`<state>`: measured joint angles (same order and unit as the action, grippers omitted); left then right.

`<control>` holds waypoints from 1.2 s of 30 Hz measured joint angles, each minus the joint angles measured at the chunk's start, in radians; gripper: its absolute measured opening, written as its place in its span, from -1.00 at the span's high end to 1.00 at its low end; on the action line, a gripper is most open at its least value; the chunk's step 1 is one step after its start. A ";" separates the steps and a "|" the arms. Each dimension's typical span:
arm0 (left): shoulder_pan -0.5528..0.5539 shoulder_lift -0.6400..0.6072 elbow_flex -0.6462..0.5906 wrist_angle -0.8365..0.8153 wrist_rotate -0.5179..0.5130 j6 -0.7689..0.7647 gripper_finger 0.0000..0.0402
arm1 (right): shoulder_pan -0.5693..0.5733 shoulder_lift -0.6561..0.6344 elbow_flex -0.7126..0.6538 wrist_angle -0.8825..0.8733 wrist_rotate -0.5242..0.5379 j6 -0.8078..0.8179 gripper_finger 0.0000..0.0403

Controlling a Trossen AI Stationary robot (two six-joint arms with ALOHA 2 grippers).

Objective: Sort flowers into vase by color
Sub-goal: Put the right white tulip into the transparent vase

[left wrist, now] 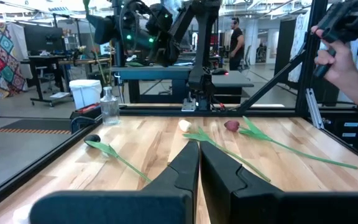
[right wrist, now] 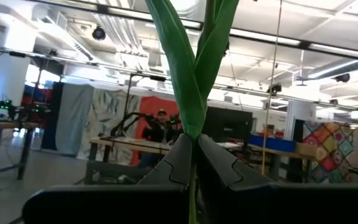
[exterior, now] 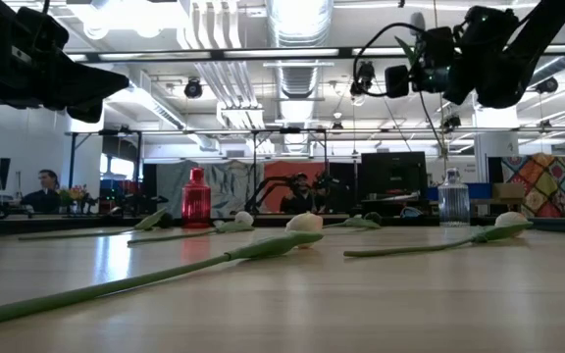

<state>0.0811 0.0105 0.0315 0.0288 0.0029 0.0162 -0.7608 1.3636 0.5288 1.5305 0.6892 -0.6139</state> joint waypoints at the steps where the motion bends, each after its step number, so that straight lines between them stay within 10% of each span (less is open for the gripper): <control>1: 0.000 0.000 0.000 0.000 0.000 0.000 1.00 | -0.006 0.007 0.004 0.001 0.001 0.004 0.96; 36: 0.000 0.000 0.000 0.000 0.000 0.000 1.00 | -0.010 0.058 -0.015 -0.067 0.323 -0.008 0.86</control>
<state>0.0811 0.0108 0.0315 0.0291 0.0029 0.0165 -0.7707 1.4212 0.5140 1.4631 1.0118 -0.6218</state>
